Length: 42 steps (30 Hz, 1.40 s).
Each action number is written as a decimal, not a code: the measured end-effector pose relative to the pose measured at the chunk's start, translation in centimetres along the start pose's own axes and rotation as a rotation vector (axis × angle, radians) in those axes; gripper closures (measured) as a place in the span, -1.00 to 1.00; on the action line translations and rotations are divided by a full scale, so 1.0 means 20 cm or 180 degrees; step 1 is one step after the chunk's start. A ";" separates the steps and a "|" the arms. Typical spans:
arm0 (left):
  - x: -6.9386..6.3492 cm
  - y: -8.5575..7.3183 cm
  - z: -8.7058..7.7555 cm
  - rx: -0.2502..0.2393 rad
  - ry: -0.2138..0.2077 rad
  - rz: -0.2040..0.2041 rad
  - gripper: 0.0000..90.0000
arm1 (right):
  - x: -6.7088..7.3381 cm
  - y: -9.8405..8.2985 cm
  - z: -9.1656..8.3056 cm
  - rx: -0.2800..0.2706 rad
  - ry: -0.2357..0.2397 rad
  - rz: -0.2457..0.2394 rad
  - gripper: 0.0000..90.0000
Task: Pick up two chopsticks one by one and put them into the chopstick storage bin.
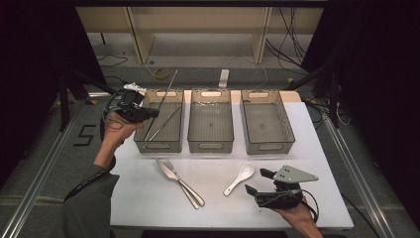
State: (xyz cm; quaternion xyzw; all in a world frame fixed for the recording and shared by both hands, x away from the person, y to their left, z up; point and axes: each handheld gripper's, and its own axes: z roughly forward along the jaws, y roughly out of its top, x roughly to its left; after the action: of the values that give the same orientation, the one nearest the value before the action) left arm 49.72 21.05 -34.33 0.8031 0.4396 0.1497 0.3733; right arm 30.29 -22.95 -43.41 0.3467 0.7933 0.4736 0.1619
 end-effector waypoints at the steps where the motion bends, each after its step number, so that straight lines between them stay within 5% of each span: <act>1: 0.01 0.01 0.00 -0.0018 0.0014 -0.0021 0.88 | 0.00 0.00 0.00 -0.0003 0.0004 -0.0002 -0.44; 19: 0.12 -0.05 0.11 -0.0114 0.0286 -0.0181 0.88 | 0.00 0.00 0.00 0.0001 0.0021 0.0003 -0.44; 42: 0.13 -0.13 0.24 0.0007 0.0311 -0.0263 0.87 | 0.00 0.00 0.00 -0.0005 0.0024 -0.0003 -0.44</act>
State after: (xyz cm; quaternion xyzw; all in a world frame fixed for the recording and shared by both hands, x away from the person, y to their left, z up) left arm 52.34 21.93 -39.69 0.7764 0.4903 0.1728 0.3564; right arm 30.29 -22.87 -43.43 0.3443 0.7937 0.4755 0.1594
